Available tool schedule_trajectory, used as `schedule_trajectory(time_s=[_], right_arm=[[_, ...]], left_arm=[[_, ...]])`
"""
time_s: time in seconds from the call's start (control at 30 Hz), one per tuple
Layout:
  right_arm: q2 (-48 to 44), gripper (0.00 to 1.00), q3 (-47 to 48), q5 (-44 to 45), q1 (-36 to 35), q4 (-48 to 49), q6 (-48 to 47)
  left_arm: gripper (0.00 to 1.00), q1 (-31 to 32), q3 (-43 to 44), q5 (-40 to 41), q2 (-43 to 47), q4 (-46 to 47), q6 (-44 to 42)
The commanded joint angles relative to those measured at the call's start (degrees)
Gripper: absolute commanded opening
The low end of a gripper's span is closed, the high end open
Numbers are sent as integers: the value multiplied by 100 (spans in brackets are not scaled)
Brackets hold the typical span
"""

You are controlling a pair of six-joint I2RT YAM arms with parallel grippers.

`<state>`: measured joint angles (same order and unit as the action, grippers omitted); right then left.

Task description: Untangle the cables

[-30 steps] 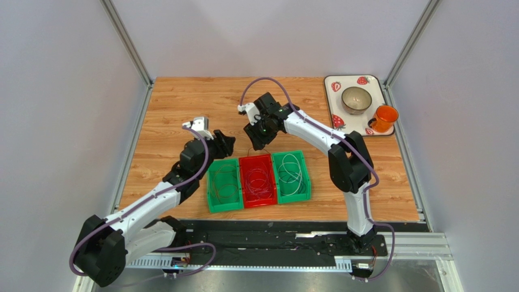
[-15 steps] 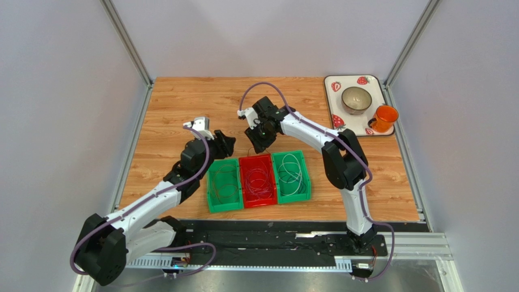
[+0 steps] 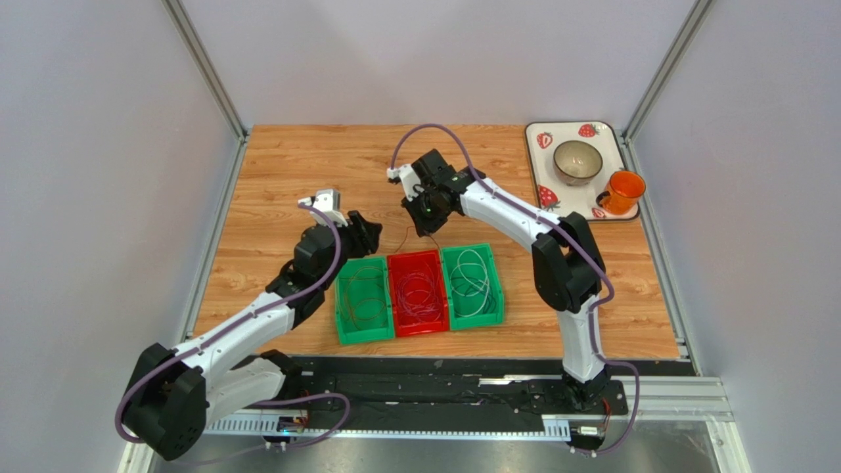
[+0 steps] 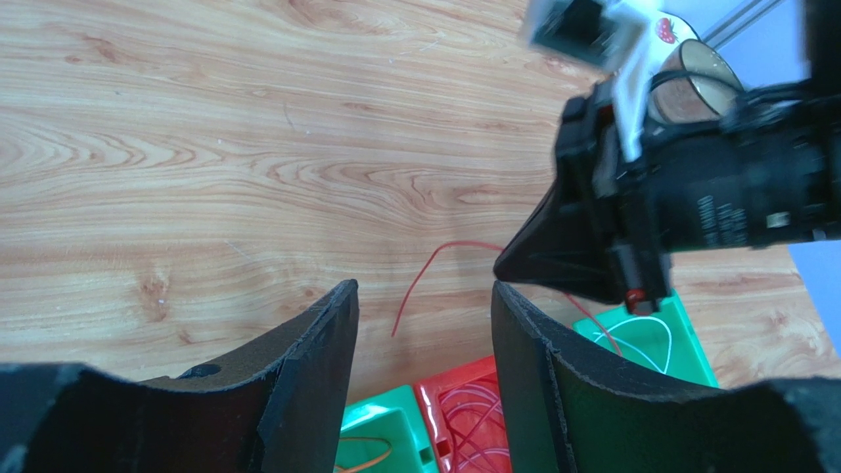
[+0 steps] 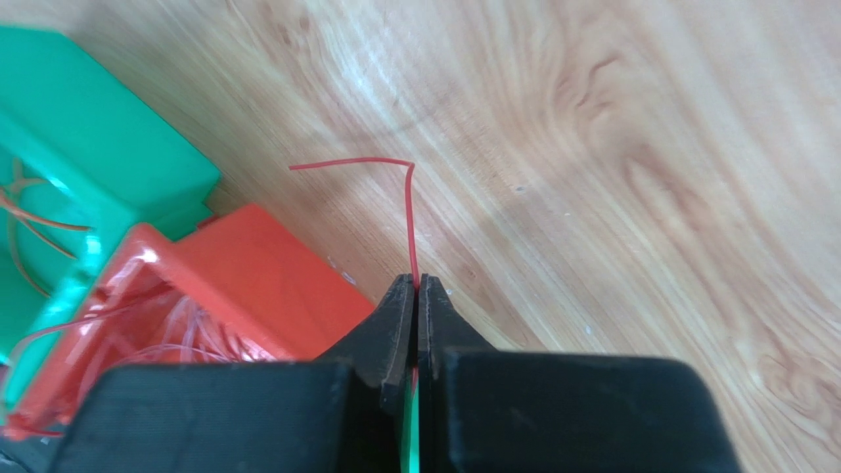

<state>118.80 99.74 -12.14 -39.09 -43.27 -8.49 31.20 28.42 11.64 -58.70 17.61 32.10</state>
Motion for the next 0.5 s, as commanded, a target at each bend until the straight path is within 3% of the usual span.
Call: schedule_trajectory(time_s=[0.0, 0.13, 0.47], right_arm=[[-849, 0, 239, 283, -11, 599, 672], [-1350, 0, -155, 45, -63, 942, 1270], [-2326, 0, -1044, 476, -608, 978, 1815]], left_arm=[[60, -35, 163, -39, -1, 85, 60], [60, -35, 172, -39, -1, 76, 69], [60, -44, 146, -74, 16, 103, 69]])
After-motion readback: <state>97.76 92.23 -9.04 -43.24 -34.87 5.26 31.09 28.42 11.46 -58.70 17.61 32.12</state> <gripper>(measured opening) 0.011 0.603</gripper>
